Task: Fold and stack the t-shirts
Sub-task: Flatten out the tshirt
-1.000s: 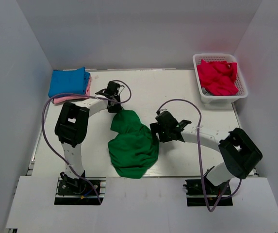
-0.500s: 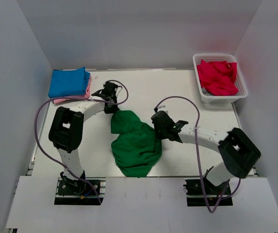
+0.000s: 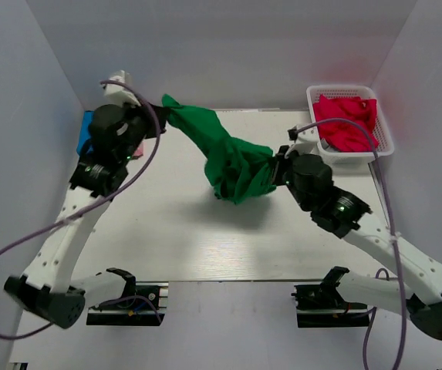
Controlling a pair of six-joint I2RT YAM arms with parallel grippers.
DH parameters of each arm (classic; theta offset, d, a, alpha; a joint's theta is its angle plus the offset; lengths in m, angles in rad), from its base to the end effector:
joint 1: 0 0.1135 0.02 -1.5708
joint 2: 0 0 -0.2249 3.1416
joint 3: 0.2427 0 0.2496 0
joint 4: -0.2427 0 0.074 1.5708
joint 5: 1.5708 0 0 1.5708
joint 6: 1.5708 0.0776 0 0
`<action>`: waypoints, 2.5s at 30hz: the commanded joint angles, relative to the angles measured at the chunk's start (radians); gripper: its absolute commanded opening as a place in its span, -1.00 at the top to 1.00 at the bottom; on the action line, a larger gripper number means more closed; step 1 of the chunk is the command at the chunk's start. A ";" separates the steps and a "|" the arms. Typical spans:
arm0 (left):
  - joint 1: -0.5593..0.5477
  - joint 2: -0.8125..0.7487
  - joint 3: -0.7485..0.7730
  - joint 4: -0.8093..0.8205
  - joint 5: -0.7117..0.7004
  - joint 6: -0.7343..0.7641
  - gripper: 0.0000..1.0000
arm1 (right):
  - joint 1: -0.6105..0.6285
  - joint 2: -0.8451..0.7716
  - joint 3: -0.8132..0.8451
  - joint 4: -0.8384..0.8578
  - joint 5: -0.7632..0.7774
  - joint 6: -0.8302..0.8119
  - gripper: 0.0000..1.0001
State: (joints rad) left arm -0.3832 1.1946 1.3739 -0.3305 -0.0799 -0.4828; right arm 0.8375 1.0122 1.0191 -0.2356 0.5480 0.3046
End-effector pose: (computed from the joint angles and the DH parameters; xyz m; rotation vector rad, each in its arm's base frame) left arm 0.2942 -0.1119 0.4021 -0.1475 1.7491 -0.5688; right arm 0.2169 0.1804 0.3341 -0.0833 1.7756 0.3343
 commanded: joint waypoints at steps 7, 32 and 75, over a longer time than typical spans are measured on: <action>-0.002 -0.200 0.198 -0.001 0.065 0.044 1.00 | -0.002 -0.149 0.336 -0.037 -0.251 -0.268 1.00; 0.018 -0.101 0.223 -0.065 -0.037 0.067 1.00 | -0.008 -0.058 0.329 0.032 -0.087 -0.313 1.00; -0.051 0.636 -0.360 -0.045 0.151 -0.157 -1.00 | -0.173 0.314 -0.441 0.286 -0.451 0.255 -0.81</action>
State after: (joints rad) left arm -0.4599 1.7180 0.9974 -0.3363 0.1169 -0.6399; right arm 0.6693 1.2400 0.5232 -0.0448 0.1219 0.5655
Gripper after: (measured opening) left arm 0.997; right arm 0.902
